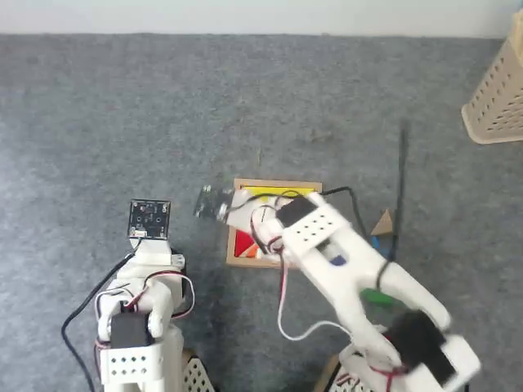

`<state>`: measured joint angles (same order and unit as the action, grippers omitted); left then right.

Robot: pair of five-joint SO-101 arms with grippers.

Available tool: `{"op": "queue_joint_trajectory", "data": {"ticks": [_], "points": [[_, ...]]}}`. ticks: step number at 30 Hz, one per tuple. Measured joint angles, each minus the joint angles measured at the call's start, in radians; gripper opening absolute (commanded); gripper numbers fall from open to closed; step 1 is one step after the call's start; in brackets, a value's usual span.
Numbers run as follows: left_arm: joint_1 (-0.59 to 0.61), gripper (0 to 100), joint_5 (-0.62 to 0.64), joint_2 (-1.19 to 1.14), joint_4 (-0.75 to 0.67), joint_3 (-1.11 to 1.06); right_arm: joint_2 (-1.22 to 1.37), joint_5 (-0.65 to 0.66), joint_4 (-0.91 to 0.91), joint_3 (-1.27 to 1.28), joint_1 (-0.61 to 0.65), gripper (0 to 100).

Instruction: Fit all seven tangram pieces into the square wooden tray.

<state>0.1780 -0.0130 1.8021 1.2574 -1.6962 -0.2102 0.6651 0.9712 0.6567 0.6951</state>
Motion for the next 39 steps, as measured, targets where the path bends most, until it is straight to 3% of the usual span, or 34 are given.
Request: {"op": "queue_joint_trajectory", "data": {"ticks": [3, 6, 19, 30, 39], "points": [[0.000, 1, 0.000, 0.000, 0.000, 0.000, -0.094, -0.104, 0.025, 0.000, -0.048, 0.3], [0.000, 1, 0.000, 0.000, 0.000, 0.000, -0.124, -0.158, 0.028, 0.029, -0.097, 0.8], [0.000, 1, 0.000, 0.000, 0.000, 0.000, 0.127, -0.160, -0.074, 0.055, -0.100, 0.6], [0.000, 1, 0.000, 0.000, 0.000, 0.000, 0.129, -0.212, -0.091, 0.052, 0.003, 0.6], [0.000, 1, 0.000, 0.000, 0.000, 0.000, -0.008, -0.226, -0.008, 0.054, -0.032, 0.6]]}}
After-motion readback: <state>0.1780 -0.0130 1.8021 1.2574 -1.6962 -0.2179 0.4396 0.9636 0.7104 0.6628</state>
